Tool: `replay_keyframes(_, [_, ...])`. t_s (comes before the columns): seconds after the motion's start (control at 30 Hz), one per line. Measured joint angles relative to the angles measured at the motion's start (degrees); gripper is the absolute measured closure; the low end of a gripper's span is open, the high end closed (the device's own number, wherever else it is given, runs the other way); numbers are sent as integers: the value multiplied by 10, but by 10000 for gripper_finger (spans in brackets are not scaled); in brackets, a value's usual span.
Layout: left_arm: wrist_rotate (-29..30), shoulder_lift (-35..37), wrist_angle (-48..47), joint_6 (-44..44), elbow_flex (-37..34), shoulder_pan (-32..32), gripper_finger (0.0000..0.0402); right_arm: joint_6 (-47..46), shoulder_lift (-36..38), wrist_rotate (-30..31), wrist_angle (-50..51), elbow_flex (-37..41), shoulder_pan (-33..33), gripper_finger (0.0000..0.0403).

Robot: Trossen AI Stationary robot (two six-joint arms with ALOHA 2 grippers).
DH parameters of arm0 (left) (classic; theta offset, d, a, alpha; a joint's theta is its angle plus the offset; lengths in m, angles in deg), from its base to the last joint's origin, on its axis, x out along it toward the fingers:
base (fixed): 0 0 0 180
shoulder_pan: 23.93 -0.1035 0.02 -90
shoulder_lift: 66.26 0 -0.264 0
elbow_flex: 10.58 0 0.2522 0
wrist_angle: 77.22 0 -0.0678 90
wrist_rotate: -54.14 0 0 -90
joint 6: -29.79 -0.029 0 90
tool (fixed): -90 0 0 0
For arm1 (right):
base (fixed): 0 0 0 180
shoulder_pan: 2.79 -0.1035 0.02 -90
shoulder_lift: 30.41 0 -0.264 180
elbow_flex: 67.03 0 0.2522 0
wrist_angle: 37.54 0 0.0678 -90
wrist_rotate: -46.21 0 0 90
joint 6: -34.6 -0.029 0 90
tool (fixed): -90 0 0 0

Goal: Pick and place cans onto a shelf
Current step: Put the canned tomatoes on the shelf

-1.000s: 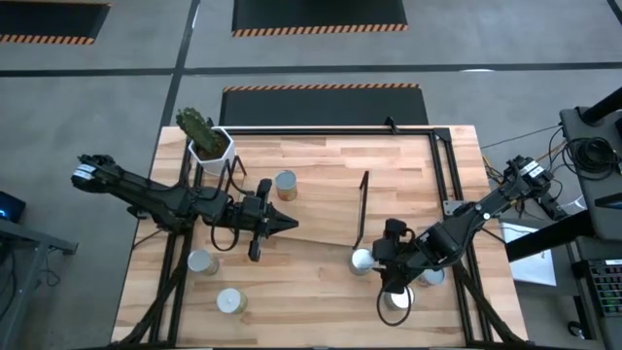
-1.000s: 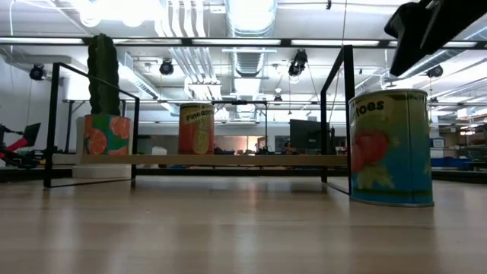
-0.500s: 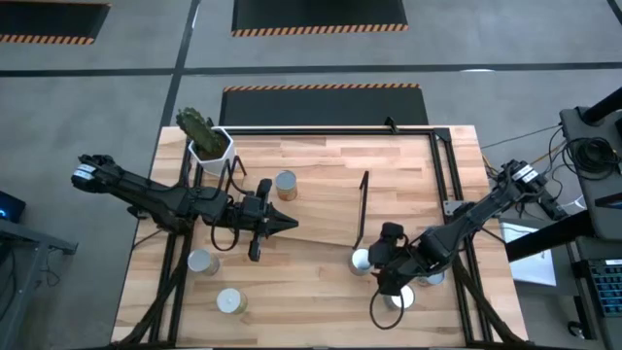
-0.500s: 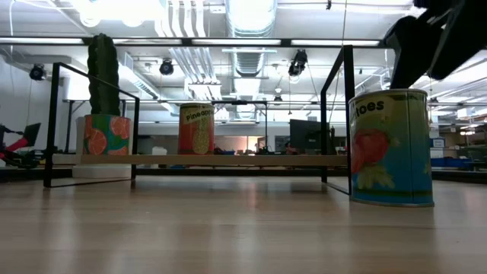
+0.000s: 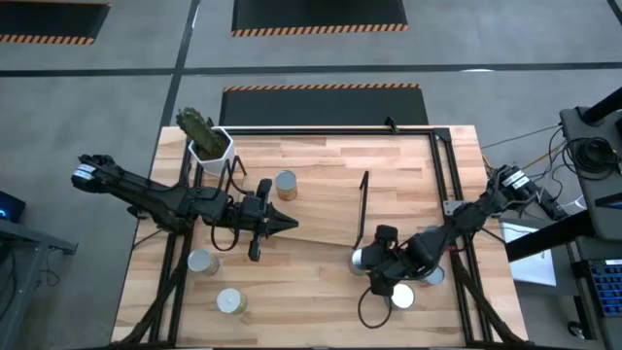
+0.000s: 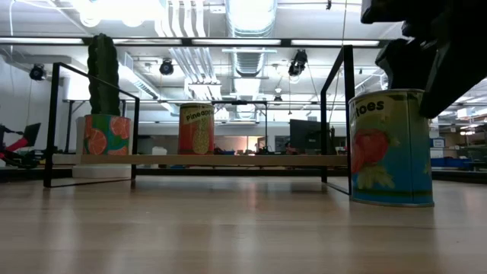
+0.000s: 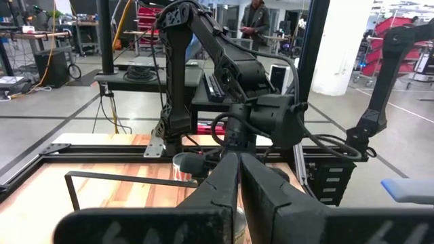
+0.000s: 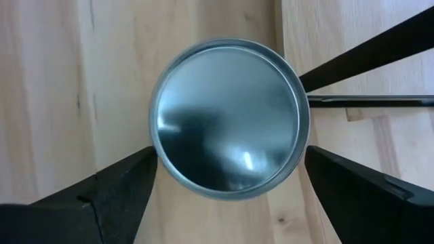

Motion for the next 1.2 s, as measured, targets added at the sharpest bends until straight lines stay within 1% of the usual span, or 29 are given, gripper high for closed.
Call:
replay_keyframes(0.53, [0, 0, 0, 0, 0, 0, 402, 7, -14, 6, -23, 3, 11, 41])
replay_keyframes(0.87, [0, 0, 1, 0, 0, 0, 402, 15, -21, 4, -27, 5, 12, 103])
replay_keyframes(1.2, [0, 0, 3, 0, 0, 0, 402, 14, -16, -3, -32, 5, 12, 108])
